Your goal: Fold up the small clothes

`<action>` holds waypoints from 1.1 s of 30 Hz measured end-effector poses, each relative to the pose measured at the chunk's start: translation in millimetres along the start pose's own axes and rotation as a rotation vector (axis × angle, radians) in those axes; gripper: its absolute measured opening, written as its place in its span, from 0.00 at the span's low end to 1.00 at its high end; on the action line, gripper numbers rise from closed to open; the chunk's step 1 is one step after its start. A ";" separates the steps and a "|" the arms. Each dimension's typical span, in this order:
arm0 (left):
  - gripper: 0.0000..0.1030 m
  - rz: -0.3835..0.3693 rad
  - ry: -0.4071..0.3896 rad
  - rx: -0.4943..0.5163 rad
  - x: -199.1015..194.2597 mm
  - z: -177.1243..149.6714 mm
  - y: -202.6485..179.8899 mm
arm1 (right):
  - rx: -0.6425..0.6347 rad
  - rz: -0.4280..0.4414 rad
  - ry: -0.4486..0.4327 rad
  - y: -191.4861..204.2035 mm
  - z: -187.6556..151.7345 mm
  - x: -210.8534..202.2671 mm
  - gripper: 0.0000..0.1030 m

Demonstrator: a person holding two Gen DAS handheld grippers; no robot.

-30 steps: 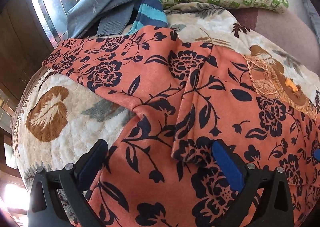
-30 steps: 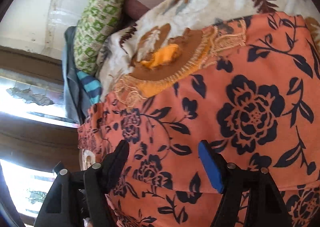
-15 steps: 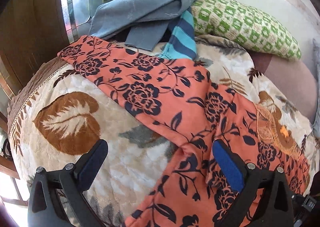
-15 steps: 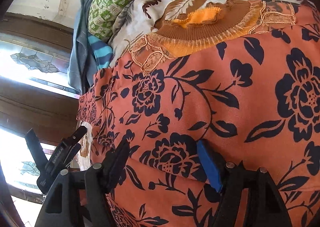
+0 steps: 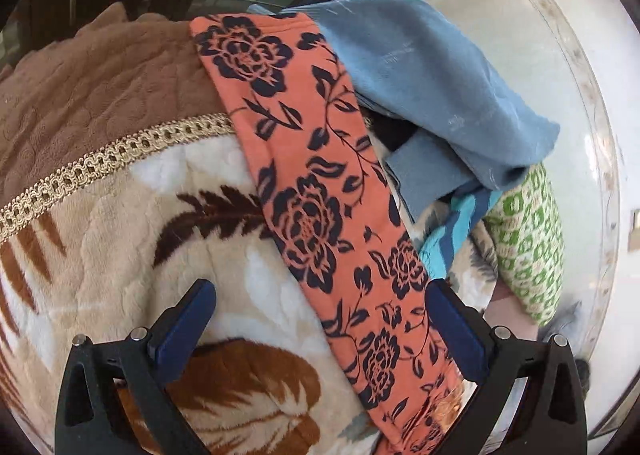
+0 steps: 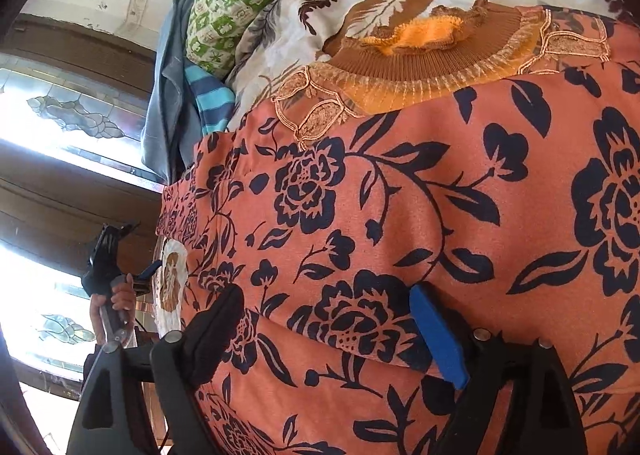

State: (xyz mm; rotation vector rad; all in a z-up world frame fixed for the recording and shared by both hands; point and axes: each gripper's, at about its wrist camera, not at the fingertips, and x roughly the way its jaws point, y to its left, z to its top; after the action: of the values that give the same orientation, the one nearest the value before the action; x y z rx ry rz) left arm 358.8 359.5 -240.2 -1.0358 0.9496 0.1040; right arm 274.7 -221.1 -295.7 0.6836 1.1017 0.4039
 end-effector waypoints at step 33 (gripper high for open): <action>0.05 0.040 -0.225 0.361 -6.6 1.9 -72.5 | 0.114 0.137 -0.003 -17.3 11.9 -7.5 0.92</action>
State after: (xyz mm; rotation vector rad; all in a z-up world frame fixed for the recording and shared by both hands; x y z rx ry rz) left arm 391.4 323.9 -185.6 -0.6563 0.7503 0.0769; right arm 281.9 -241.9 -299.1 0.8633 1.0840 0.4594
